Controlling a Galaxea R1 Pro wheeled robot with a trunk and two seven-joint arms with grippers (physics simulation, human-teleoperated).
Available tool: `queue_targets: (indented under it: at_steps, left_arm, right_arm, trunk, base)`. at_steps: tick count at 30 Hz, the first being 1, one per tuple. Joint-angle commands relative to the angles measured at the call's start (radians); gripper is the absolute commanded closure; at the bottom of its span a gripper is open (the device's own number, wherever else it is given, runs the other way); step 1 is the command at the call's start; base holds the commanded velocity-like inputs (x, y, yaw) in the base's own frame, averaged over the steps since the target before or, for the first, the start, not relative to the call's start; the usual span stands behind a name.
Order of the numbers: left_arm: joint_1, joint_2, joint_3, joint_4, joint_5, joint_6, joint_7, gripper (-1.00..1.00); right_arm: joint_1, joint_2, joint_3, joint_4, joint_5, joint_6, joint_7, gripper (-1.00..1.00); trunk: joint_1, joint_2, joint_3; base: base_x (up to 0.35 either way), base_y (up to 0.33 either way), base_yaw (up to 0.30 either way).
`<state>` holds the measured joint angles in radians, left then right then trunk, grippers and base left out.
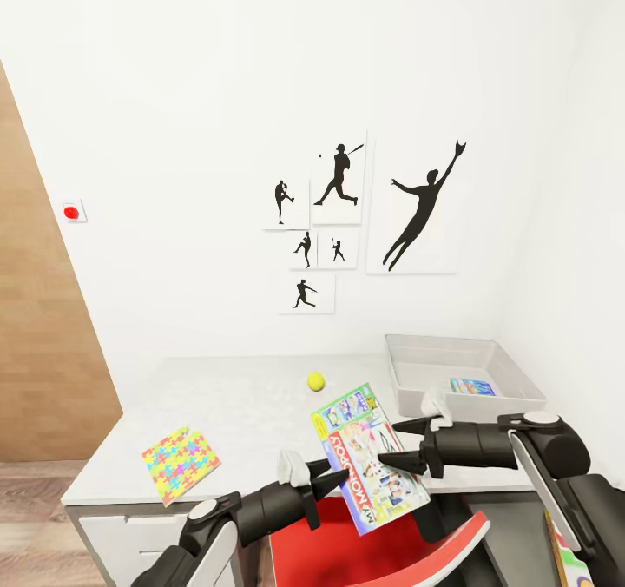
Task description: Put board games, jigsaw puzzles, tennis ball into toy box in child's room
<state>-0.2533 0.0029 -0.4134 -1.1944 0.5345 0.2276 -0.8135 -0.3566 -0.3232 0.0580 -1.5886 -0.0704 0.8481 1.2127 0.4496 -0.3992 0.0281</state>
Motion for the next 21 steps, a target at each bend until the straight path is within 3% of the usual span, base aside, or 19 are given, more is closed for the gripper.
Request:
queue_targets:
  at_steps: [1, 21]
  left_arm:
    - [0.0, 0.0, -0.001, 0.0, 0.01, 0.01, -0.001, 1.0]
    - [-0.001, -0.006, -0.003, 0.002, 0.01, 0.028, -0.001, 1.0]
  right_arm:
    - [0.0, -0.001, 0.001, 0.0, -0.007, 0.009, -0.003, -1.0]
    - [0.004, 0.007, 0.009, -0.001, -0.005, -0.007, -0.007, -1.0]
  trunk:
    - [0.0, -0.001, 0.0]
    - [0.0, -0.001, 0.0]
  base:
    - [0.0, 0.0, 0.0]
    - [0.0, 0.0, 0.0]
